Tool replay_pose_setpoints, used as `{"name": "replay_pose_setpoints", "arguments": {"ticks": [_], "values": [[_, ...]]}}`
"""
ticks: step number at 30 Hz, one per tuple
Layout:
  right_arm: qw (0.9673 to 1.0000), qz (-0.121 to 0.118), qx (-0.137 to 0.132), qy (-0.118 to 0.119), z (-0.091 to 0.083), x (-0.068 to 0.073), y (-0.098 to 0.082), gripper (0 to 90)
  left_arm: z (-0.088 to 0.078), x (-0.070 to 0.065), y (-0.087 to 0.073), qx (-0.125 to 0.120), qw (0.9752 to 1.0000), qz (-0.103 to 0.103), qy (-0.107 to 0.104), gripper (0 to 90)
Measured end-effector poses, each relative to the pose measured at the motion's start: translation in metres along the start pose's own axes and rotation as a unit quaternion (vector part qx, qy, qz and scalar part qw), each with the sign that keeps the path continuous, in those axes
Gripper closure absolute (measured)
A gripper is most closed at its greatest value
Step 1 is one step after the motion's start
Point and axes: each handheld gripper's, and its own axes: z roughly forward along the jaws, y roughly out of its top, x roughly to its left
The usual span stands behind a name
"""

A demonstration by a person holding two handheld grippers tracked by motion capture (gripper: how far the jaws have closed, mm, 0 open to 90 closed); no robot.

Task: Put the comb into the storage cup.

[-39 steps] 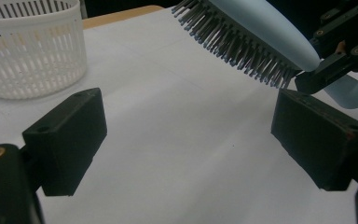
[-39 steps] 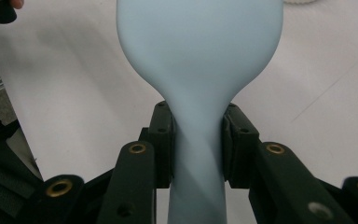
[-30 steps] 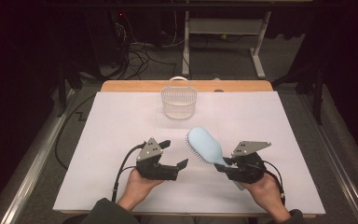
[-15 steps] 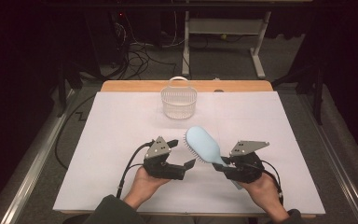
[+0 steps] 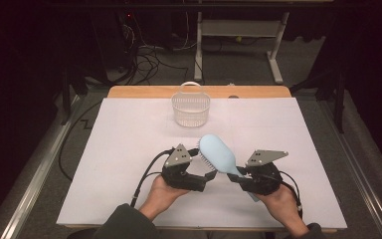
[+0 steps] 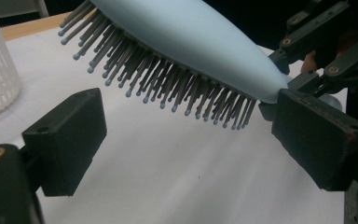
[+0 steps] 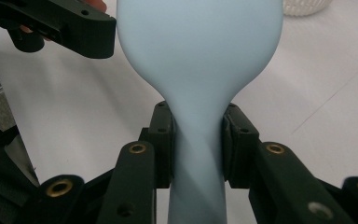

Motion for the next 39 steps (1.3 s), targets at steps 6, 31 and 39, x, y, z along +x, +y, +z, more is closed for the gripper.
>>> {"name": "replay_pose_setpoints", "arguments": {"ticks": [6,31,39], "values": [[1.0000,-0.005,-0.005,0.001,0.002,0.002,0.001,70.3,0.004,-0.005,0.006,-0.003,0.9999,0.009,-0.002,9.3],[0.9990,-0.012,-0.037,-0.023,0.000,0.003,0.000,70.2,0.017,-0.007,0.015,0.002,1.0000,0.002,0.004,7.4],[0.9987,-0.015,-0.044,-0.021,-0.002,0.004,0.001,70.2,0.021,-0.007,0.017,0.018,0.9998,-0.008,-0.008,7.7]]}}
